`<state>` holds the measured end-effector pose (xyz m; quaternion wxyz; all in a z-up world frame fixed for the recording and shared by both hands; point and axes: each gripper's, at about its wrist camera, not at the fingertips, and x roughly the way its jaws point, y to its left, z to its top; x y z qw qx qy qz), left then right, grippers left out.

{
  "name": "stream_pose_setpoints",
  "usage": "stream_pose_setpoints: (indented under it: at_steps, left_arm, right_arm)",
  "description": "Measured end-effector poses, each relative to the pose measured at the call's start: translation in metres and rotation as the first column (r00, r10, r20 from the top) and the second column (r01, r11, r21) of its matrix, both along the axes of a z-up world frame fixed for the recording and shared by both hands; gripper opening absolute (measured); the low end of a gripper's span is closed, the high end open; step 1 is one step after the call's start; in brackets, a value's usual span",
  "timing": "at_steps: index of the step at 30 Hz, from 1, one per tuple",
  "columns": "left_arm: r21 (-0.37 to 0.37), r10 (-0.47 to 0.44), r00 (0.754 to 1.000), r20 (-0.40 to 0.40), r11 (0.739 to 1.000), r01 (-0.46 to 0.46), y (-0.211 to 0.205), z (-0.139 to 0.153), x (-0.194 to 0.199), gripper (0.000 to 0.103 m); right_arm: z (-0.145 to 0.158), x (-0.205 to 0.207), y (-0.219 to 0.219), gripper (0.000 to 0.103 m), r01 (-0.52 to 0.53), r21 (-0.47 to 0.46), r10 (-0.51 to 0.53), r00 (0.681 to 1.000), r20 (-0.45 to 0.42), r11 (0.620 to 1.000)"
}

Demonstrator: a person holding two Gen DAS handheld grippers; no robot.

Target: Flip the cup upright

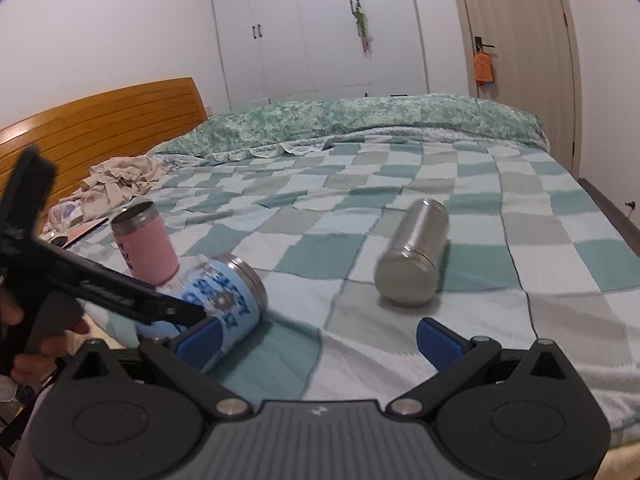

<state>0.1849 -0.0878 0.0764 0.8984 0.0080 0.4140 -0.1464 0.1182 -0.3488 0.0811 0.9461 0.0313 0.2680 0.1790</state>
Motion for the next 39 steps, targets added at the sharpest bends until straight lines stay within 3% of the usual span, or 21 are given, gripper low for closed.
stream_pose_setpoints:
  at_steps: [7, 12, 18, 26, 31, 33, 34, 36, 39]
  left_arm:
    - [-0.021, 0.081, 0.994, 0.076, 0.997, -0.08, 0.07, 0.022, -0.02, 0.103]
    - [0.003, 0.126, 0.986, 0.105, 0.992, -0.127, 0.112, 0.022, -0.023, 0.103]
    - [-0.01, 0.157, 0.98, 0.124, 0.988, -0.157, 0.15, 0.013, -0.02, 0.103]
    - [-0.053, 0.164, 0.981, 0.105, 0.986, -0.16, 0.173, -0.005, -0.012, 0.103]
    - [-0.089, 0.173, 0.981, 0.091, 0.982, -0.165, 0.182, -0.012, -0.013, 0.103]
    - [-0.099, 0.177, 0.98, 0.089, 0.981, -0.168, 0.184, -0.014, -0.014, 0.103]
    - [-0.101, 0.177, 0.98, 0.089, 0.981, -0.168, 0.185, -0.014, -0.014, 0.103]
    - [-0.104, 0.179, 0.98, 0.086, 0.98, -0.17, 0.186, -0.015, -0.014, 0.103]
    - [-0.11, 0.185, 0.979, 0.086, 0.978, -0.175, 0.188, -0.015, -0.015, 0.103]
  right_arm:
    - [0.011, 0.027, 0.059, 0.103, -0.061, -0.023, 0.059, 0.996, -0.069, 0.998]
    - [0.003, 0.057, 0.099, 0.103, -0.044, 0.012, 0.045, 0.975, -0.218, 0.999]
    - [-0.01, 0.089, 0.127, 0.103, 0.044, 0.058, -0.018, 0.919, -0.394, 0.997]
    - [-0.036, 0.12, 0.131, 0.103, 0.173, 0.094, -0.095, 0.835, -0.541, 0.981]
    - [-0.056, 0.132, 0.129, 0.095, 0.236, 0.156, -0.086, 0.769, -0.634, 0.959]
    - [-0.057, 0.131, 0.132, 0.093, 0.238, 0.149, -0.096, 0.777, -0.622, 0.96]
    - [-0.056, 0.131, 0.133, 0.087, 0.241, 0.152, -0.098, 0.78, -0.617, 0.959]
    - [-0.056, 0.129, 0.133, 0.086, 0.236, 0.16, -0.094, 0.791, -0.605, 0.958]
    - [-0.053, 0.12, 0.136, 0.086, 0.209, 0.149, -0.094, 0.829, -0.551, 0.967]
